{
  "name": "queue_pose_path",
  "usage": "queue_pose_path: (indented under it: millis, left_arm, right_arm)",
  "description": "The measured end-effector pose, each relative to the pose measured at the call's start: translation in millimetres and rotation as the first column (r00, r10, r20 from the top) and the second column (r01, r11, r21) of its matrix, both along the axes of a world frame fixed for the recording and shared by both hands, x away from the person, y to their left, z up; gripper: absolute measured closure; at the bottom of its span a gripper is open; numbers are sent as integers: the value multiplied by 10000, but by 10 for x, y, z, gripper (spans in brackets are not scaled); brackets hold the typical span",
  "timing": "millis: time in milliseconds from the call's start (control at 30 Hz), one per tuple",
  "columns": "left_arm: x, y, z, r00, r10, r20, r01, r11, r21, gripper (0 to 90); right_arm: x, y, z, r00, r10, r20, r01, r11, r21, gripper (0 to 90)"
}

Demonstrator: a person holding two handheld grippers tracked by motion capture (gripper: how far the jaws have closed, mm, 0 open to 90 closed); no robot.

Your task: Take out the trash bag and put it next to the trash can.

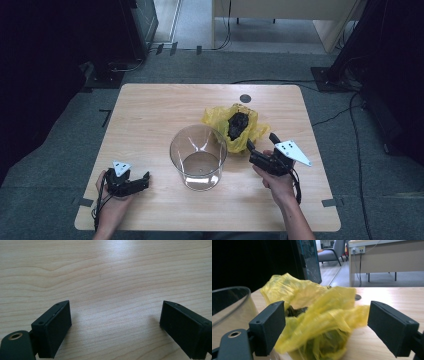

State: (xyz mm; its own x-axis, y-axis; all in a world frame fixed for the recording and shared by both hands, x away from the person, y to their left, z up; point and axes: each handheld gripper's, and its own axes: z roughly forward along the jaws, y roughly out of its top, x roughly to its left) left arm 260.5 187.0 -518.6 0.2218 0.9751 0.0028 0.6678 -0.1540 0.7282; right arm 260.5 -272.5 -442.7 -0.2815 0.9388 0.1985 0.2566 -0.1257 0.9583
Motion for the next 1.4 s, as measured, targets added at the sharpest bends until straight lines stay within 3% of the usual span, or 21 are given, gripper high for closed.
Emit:
queue_pose_path:
  millis: [500, 833, 1400]
  left_arm:
    - [0, 0, 0, 10000, 0, -1, 0, 10000, 1, 97]
    - [0, 0, 0, 10000, 1, 0, -1, 10000, -1, 97]
    - [-1, -1, 0, 10000, 7, -1, -7, 10000, -5, 98]
  right_arm:
    - [-209, -377, -254, 9938, -733, -840, 665, 9945, -808, 149]
    - [-311, -639, -412, 9803, -1378, -1416, 1203, 9848, -1252, 149]
    - [-491, -994, -542, 9592, -2018, -1979, 1677, 9699, -1764, 149]
